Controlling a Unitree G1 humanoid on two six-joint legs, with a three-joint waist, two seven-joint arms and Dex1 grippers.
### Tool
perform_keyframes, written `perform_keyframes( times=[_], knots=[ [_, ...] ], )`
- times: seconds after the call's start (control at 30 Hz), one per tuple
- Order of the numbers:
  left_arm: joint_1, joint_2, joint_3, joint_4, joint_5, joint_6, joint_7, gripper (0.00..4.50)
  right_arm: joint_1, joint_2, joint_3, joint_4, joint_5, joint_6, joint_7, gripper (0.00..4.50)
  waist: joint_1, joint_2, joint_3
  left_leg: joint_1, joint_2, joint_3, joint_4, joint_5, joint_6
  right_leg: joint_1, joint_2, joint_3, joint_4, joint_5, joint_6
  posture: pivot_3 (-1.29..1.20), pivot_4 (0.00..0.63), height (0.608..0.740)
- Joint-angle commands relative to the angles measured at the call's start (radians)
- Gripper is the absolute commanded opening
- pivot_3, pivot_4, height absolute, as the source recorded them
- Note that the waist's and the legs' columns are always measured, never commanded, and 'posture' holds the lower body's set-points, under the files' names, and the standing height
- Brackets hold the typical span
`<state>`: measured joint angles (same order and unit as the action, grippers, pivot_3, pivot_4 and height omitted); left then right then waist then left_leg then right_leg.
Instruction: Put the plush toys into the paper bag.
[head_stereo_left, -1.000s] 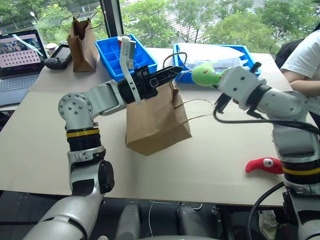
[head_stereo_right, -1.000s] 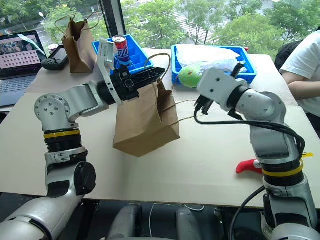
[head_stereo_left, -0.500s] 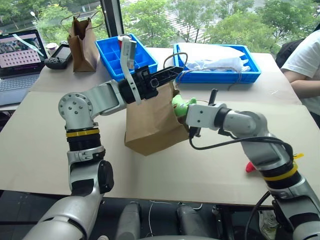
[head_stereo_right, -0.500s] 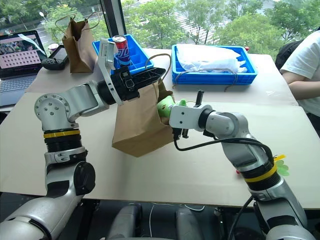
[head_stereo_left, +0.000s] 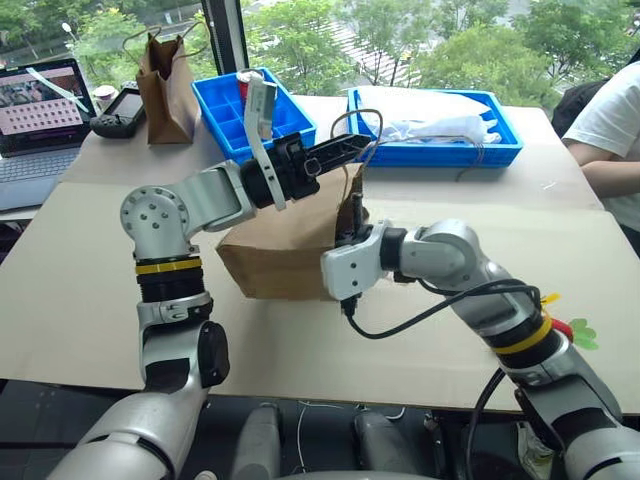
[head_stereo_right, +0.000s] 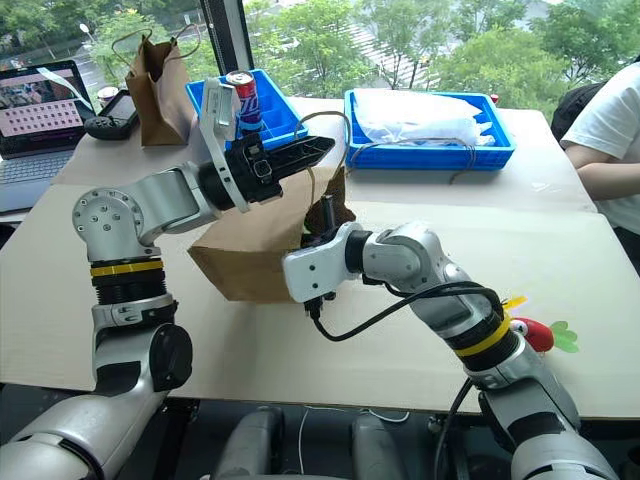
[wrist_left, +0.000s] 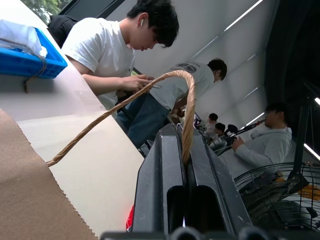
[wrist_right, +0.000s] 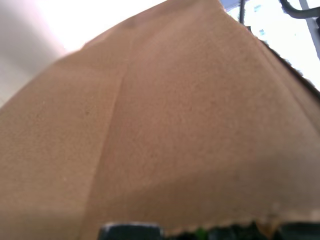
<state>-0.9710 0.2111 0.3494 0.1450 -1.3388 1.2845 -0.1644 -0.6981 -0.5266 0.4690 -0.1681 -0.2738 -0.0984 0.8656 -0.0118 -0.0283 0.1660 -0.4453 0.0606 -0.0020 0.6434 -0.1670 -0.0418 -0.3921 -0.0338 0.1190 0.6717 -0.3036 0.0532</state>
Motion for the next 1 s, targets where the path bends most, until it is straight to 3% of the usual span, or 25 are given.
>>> perform_keyframes(
  times=[0.03, 0.3, 0.33, 0.47, 0.6, 1.0],
  knots=[
    [-0.007, -0.004, -0.009, -0.03, -0.017, -0.021, -0.017, 0.0, 0.012, 0.014, -0.033, -0.021, 0.015, 0.004, -0.012, 1.42, 0.0, 0.0, 0.0, 0.0, 0.0, 0.0, 0.0, 0.0, 0.0, 0.0, 0.0, 0.0, 0.0, 0.0, 0.0, 0.0, 0.15, 0.704],
    [-0.064, -0.042, -0.079, 0.028, 0.077, -0.095, -0.119, 0.0, 0.149, 0.079, -0.133, -0.121, -0.109, 0.246, -0.193, 4.32, 0.0, 0.0, 0.0, 0.0, -0.001, -0.001, 0.0, 0.001, -0.001, 0.0, -0.001, -0.001, 0.0, 0.0, 0.0, 0.0, 0.15, 0.704],
    [-0.072, -0.05, -0.089, 0.037, 0.091, -0.109, -0.138, 0.0, 0.156, 0.081, -0.141, -0.129, -0.145, 0.276, -0.22, 4.45, 0.0, 0.0, 0.0, 0.0, -0.001, -0.001, 0.0, 0.001, -0.001, 0.0, -0.001, -0.001, 0.0, 0.0, 0.0, 0.0, 0.15, 0.704],
    [-0.103, -0.095, -0.115, 0.074, 0.138, -0.167, -0.192, 0.0, 0.179, 0.096, -0.166, -0.155, -0.271, 0.385, -0.321, 4.45, -0.001, 0.0, 0.0, 0.0, -0.001, -0.001, 0.0, 0.001, -0.001, 0.0, -0.001, -0.001, 0.0, 0.0, 0.0, 0.0, 0.15, 0.704],
    [-0.109, -0.131, -0.131, 0.08, 0.163, -0.186, -0.227, 0.0, 0.206, 0.119, -0.169, -0.178, -0.304, 0.44, -0.344, 4.45, -0.002, 0.0, 0.0, 0.0, -0.002, -0.001, 0.0, 0.001, -0.001, 0.0, -0.001, -0.001, 0.0, 0.0, 0.0, 0.0, 0.15, 0.704],
    [-0.026, -0.01, -0.169, 0.056, 0.309, -0.208, -0.311, 0.0, 0.267, 0.11, -0.145, -0.224, -0.261, 0.518, -0.21, 4.45, -0.01, 0.0, 0.0, 0.0, -0.002, -0.001, -0.001, 0.001, -0.001, 0.0, -0.001, -0.001, 0.0, 0.0, 0.0, 0.0, 0.15, 0.704]
  ],
)
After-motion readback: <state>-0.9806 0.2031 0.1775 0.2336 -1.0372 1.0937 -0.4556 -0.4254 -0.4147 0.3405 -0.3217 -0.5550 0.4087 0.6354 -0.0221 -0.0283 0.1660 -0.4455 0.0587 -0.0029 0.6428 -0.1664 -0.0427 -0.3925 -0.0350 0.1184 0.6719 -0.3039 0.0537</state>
